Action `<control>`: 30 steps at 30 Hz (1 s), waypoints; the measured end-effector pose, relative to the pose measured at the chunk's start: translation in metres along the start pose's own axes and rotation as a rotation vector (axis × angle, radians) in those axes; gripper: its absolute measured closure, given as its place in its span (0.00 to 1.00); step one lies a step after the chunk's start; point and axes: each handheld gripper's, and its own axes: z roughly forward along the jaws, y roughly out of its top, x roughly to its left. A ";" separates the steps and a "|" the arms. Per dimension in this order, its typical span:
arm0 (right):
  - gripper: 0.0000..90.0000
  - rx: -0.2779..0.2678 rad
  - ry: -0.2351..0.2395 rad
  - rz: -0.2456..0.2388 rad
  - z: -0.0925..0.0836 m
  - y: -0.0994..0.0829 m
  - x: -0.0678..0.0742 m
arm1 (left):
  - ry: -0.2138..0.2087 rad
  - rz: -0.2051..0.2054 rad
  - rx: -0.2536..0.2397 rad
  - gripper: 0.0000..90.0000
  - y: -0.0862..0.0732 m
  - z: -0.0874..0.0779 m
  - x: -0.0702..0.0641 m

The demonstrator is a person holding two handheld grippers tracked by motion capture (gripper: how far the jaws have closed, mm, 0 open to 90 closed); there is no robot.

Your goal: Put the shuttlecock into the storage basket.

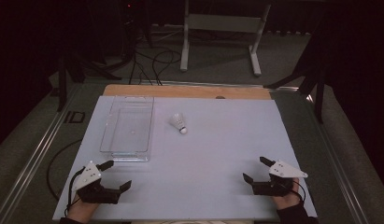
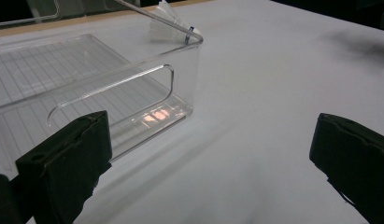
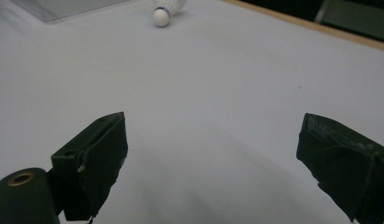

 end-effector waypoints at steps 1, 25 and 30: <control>0.10 0.000 -0.003 -0.001 0.000 0.000 0.000 | 0.000 0.000 -0.007 0.00 0.000 0.000 0.000; 0.10 -0.028 -0.033 -0.048 -0.005 0.001 0.004 | 0.012 0.015 0.036 0.00 0.006 -0.003 -0.007; 0.10 -0.032 -0.037 -0.041 -0.007 0.003 0.005 | -0.003 -0.008 0.049 0.00 0.012 -0.002 -0.013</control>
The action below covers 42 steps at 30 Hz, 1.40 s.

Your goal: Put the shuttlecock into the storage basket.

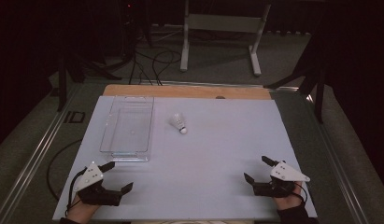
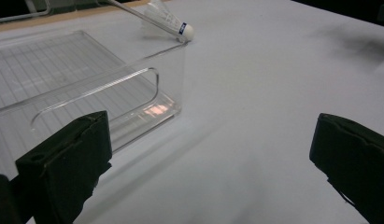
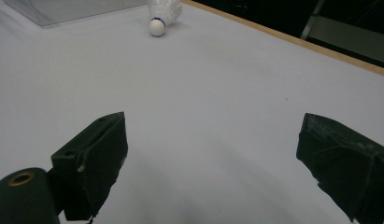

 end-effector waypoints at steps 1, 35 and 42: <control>0.10 0.000 0.002 -0.004 0.000 0.000 0.000 | -0.003 -0.008 0.004 0.00 0.002 0.000 -0.002; 0.10 0.008 0.005 -0.004 0.001 0.003 0.003 | -0.114 0.094 0.044 0.00 0.093 0.024 -0.049; 0.10 0.004 0.005 -0.007 0.001 0.003 0.002 | -0.091 0.134 0.064 0.00 0.115 0.043 -0.061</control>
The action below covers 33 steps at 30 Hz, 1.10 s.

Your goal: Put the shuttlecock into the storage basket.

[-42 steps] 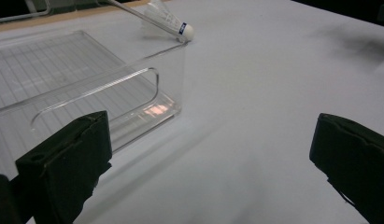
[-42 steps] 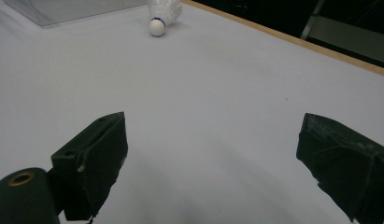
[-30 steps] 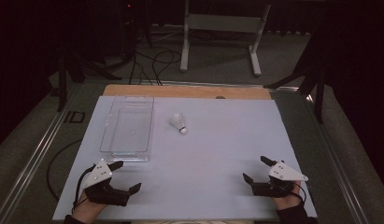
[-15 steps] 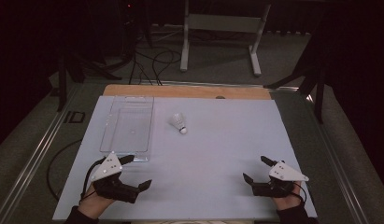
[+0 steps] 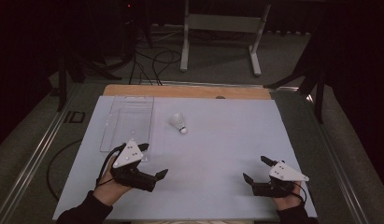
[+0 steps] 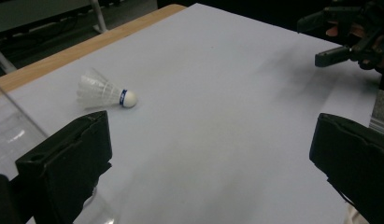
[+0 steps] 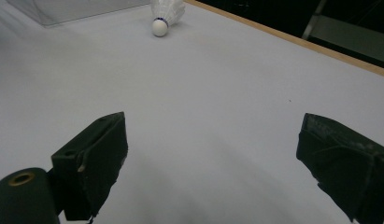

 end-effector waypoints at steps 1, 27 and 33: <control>0.10 0.000 -0.001 0.002 0.000 0.000 0.000 | 0.001 0.007 -0.002 0.00 0.003 0.002 -0.001; 0.10 -0.007 -0.004 0.006 -0.001 -0.001 -0.001 | 0.155 -0.082 0.108 0.00 0.042 0.087 -0.008; 0.10 -0.007 -0.003 0.009 -0.001 -0.001 -0.001 | 0.206 -0.133 0.119 0.00 0.047 0.103 -0.005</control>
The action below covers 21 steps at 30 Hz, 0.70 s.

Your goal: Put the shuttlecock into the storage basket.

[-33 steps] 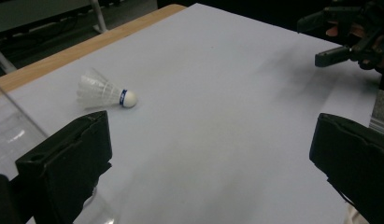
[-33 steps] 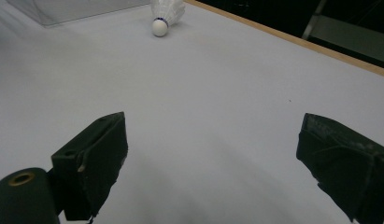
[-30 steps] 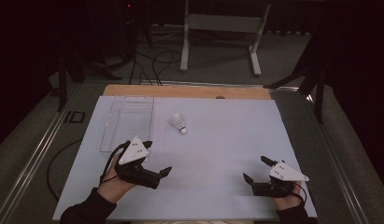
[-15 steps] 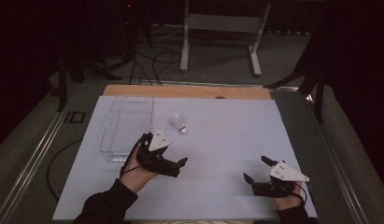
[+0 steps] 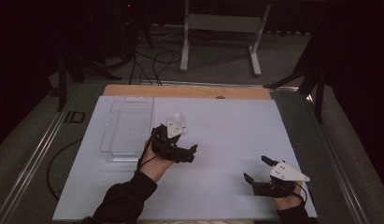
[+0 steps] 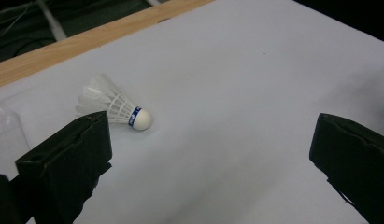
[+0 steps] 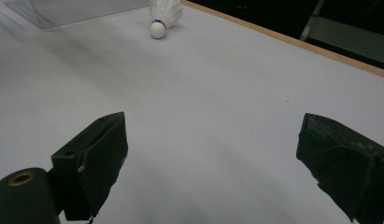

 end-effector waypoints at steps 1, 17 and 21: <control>0.10 -0.001 0.001 0.001 0.000 0.000 0.000 | -0.017 -0.022 -0.005 0.00 0.001 0.003 0.001; 0.10 -0.001 0.004 0.004 0.000 0.000 0.000 | 0.060 -0.279 0.090 0.00 0.021 0.040 0.010; 0.10 -0.004 0.004 0.007 0.000 0.000 0.000 | 0.044 -0.322 0.109 0.00 0.022 0.050 0.010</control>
